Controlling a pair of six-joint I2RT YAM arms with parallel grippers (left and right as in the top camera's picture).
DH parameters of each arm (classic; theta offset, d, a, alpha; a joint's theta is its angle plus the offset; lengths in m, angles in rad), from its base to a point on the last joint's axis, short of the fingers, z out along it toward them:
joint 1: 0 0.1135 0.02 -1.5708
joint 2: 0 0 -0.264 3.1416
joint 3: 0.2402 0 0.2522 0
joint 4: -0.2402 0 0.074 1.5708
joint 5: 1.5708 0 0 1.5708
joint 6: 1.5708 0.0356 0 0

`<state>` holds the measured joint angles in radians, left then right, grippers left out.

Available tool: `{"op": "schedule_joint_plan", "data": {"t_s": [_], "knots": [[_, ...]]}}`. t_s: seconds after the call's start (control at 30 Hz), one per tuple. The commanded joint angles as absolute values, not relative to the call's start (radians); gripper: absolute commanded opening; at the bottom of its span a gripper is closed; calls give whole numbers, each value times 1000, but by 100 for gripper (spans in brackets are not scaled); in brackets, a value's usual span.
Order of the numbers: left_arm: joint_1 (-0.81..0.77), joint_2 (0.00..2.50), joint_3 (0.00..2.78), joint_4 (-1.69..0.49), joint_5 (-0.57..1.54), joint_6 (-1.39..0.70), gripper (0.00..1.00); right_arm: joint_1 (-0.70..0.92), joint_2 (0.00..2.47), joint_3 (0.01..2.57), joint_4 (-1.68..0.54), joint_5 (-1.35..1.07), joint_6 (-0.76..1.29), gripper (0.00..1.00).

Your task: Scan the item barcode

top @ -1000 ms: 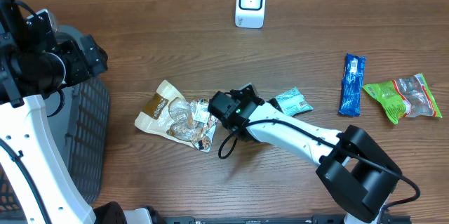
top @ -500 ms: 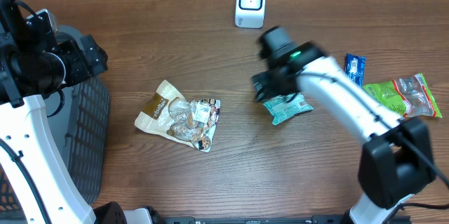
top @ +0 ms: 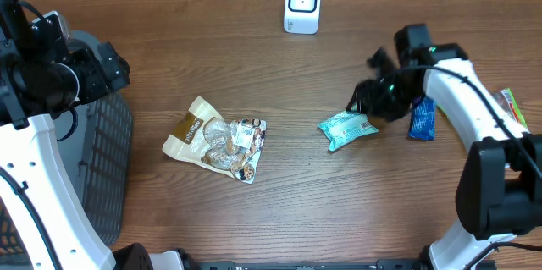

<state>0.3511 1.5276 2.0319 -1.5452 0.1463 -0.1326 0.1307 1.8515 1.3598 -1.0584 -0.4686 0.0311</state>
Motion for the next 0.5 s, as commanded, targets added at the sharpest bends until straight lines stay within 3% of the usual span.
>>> {"op": "schedule_joint_plan", "data": {"t_s": [0.0, 0.03, 0.07, 0.27, 0.47], "knots": [[347, 1516, 2049, -1544, 154, -150, 100, 173, 1841, 1275, -1051, -476, 24, 15], [347, 1516, 2049, -1544, 154, -150, 100, 174, 1841, 1256, -1049, -459, 36, 6], [347, 1517, 2049, -1544, 154, -150, 100, 174, 1841, 1238, -1046, -449, 42, 4], [347, 1517, 2049, -1544, 154, -150, 100, 138, 1841, 1209, -1050, -390, 58, 4], [347, 1517, 2049, -1544, 154, -150, 100, 134, 1842, 1178, -1000, -164, 220, 4]]}}
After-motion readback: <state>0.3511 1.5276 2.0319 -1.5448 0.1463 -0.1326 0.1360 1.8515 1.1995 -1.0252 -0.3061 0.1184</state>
